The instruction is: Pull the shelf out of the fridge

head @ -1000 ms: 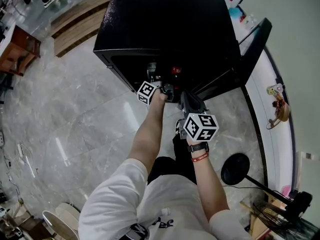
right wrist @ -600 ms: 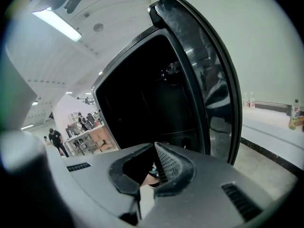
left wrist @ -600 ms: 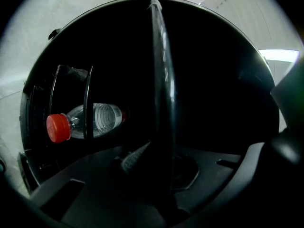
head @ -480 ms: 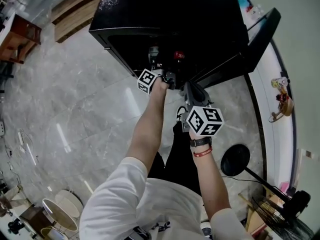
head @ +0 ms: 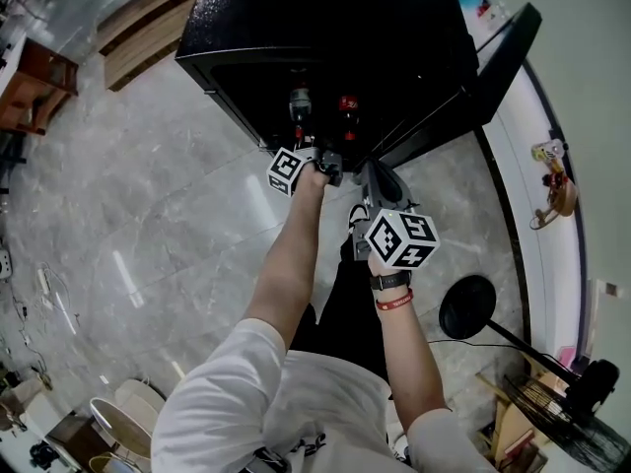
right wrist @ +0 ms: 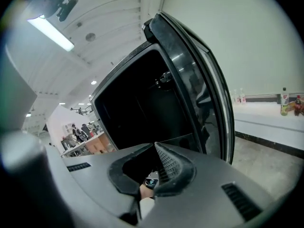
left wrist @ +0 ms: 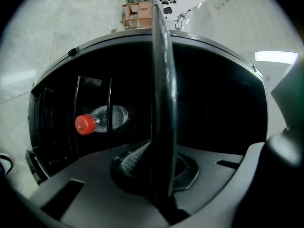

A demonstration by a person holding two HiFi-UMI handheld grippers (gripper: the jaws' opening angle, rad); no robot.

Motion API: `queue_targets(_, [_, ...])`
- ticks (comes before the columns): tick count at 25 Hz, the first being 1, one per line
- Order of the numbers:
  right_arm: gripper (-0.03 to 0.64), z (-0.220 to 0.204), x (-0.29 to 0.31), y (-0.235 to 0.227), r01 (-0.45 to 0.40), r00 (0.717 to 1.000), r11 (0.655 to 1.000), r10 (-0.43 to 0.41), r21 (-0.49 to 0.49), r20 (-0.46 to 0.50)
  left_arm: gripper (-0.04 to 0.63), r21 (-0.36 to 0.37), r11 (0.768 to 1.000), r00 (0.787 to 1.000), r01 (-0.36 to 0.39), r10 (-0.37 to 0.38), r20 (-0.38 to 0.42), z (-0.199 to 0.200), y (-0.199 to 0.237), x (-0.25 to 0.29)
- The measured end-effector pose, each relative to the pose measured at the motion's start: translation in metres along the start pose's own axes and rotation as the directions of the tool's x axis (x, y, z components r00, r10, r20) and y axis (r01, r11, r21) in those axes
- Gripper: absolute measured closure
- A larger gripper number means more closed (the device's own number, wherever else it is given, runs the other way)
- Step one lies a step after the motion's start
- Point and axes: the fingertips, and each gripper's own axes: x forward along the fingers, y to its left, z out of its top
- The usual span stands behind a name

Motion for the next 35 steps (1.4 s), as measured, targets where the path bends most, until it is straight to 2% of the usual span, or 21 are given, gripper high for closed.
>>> queue_targets(11, [0.607, -0.009, -0.015, -0.014, 0.022, 0.999, 0.998, -0.019, 0.066, -0.043, 0.568, -0.005, 1.0, 1.0, -0.018, 0.018, -0.005, -0.001, -0.002, -0.01])
queue_targets(18, [0.607, 0.006, -0.006, -0.003, -0.022, 0.998, 1.0, 0.023, 0.006, -0.063, 0.568, -0.01, 1.0, 1.0, -0.018, 0.018, 0.009, -0.003, -0.003, -0.017])
queue_targets(26, [0.607, 0.01, -0.022, -0.004, 0.0, 0.999, 0.999, 0.002, 0.035, -0.042, 0.568, -0.001, 1.0, 1.0, -0.024, 0.024, -0.014, -0.007, -0.004, -0.038])
queue_targets(35, [0.607, 0.011, -0.042, 0.012, -0.013, 0.999, 0.999, 0.015, 0.041, -0.047, 0.568, -0.013, 0.998, 0.998, -0.067, 0.066, -0.015, -0.011, -0.01, -0.063])
